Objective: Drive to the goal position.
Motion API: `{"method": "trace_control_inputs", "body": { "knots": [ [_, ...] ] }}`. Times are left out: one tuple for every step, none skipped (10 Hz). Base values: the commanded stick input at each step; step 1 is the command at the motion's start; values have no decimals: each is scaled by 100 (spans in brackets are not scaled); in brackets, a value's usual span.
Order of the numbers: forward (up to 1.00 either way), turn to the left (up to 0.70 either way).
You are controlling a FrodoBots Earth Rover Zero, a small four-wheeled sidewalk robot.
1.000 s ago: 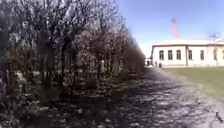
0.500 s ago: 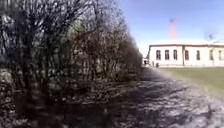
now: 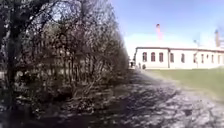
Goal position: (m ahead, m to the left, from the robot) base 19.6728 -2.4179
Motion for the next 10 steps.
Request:
{"method": "trace_control_inputs", "body": {
  "knots": [
    [85,-34],
    [85,-34],
    [85,-34],
    [85,-34],
    [85,-34],
    [85,-34],
    [85,-34],
    [85,-34],
    [85,-4],
    [85,0]
  ]
}}
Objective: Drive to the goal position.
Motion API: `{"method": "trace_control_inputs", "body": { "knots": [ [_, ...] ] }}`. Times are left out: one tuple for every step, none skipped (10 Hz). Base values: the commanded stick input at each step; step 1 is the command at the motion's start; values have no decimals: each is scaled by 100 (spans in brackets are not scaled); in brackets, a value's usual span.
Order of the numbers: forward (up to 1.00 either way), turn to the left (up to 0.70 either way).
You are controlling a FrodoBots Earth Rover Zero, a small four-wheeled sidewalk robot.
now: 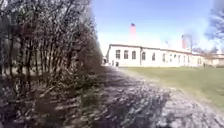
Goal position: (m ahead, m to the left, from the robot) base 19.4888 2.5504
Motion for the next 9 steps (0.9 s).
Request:
{"method": "trace_control_inputs", "body": {
  "knots": [
    [85,0],
    [85,0],
    [85,0],
    [85,0],
    [85,0],
    [85,0],
    [85,0],
    [85,0],
    [85,0]
  ]
}}
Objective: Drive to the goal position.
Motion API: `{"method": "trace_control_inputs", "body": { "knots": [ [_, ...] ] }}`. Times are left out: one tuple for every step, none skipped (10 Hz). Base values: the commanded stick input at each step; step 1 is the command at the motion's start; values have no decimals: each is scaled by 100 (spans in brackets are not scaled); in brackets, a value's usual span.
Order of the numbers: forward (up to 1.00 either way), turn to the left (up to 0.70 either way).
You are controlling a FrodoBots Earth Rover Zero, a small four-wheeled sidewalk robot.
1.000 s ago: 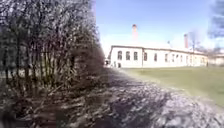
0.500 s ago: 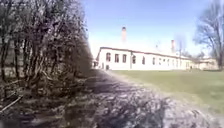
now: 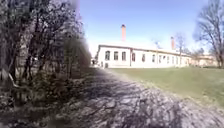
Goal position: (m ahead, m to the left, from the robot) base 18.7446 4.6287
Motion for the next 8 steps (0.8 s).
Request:
{"method": "trace_control_inputs", "body": {
  "knots": [
    [85,0],
    [85,0],
    [85,0],
    [85,0],
    [85,0],
    [85,0],
    [85,0],
    [85,0]
  ]
}}
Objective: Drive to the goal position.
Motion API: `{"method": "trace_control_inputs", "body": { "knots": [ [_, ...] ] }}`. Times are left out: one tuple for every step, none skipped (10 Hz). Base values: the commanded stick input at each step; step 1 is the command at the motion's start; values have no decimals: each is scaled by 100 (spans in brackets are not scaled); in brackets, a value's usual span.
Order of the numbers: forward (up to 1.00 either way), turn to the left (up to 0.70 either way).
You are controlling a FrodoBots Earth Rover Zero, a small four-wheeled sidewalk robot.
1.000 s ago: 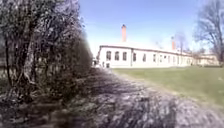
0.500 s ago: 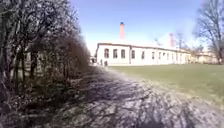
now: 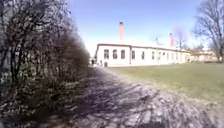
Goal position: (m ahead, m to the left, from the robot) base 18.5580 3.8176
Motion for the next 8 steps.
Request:
{"method": "trace_control_inputs", "body": {
  "knots": [
    [85,0],
    [85,0],
    [85,12],
    [85,34],
    [85,27],
    [85,0],
    [85,0],
    [85,0]
  ]
}}
